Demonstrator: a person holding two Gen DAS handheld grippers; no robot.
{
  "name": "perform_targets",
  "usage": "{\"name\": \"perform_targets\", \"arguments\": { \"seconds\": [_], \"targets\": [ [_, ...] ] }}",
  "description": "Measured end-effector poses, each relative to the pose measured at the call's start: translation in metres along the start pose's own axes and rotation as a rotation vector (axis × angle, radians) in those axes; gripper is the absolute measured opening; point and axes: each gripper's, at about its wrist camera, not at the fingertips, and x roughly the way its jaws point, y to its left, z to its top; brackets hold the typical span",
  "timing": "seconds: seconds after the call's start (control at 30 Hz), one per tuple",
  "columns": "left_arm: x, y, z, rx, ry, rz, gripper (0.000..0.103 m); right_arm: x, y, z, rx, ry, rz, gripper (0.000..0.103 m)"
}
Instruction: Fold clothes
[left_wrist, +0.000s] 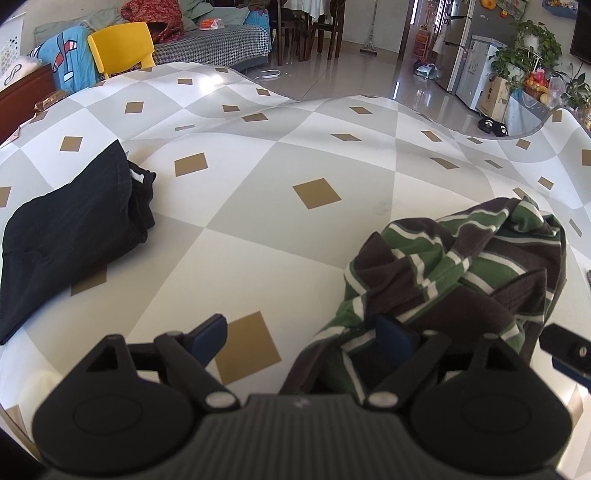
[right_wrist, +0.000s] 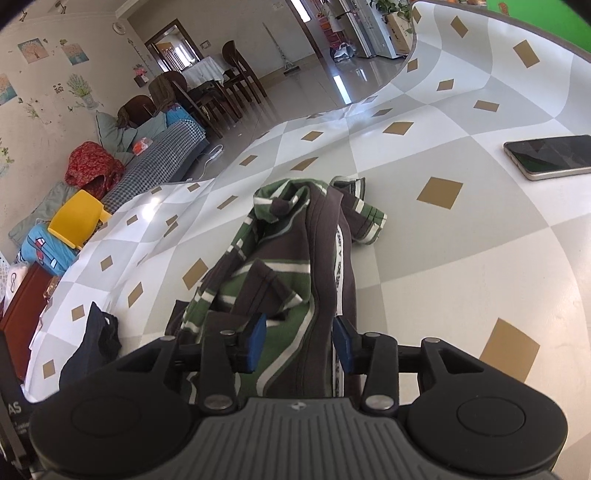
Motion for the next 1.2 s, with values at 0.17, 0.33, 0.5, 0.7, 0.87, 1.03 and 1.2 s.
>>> {"name": "perform_targets", "arguments": {
  "seconds": [0.17, 0.33, 0.5, 0.7, 0.87, 1.03, 1.2],
  "targets": [
    [0.005, -0.003, 0.003, -0.007, 0.014, -0.006, 0.087, 0.000, 0.002, -0.018, -0.006, 0.032, -0.046, 0.041],
    [0.005, -0.010, 0.010, 0.003, -0.003, -0.020, 0.087, 0.000, 0.009, -0.033, -0.045, 0.044, -0.089, 0.042],
    [0.011, -0.017, 0.015, 0.018, 0.002, -0.020, 0.087, 0.008, 0.012, -0.040, -0.090, 0.052, -0.100, 0.044],
    [0.016, -0.025, 0.020, 0.022, 0.013, -0.038, 0.087, 0.015, 0.014, -0.044, -0.115, 0.054, -0.100, 0.046],
    [0.009, -0.035, 0.026, 0.043, 0.000, -0.080, 0.090, 0.015, 0.019, -0.048, -0.126, 0.049, -0.100, 0.047],
    [0.013, -0.053, 0.033, 0.105, 0.002, -0.104, 0.093, 0.016, 0.022, -0.050, -0.160, 0.046, -0.094, 0.048],
    [0.024, -0.072, 0.041, 0.171, 0.009, -0.104, 0.093, 0.019, 0.023, -0.050, -0.171, 0.040, -0.103, 0.050]
  ]
}}
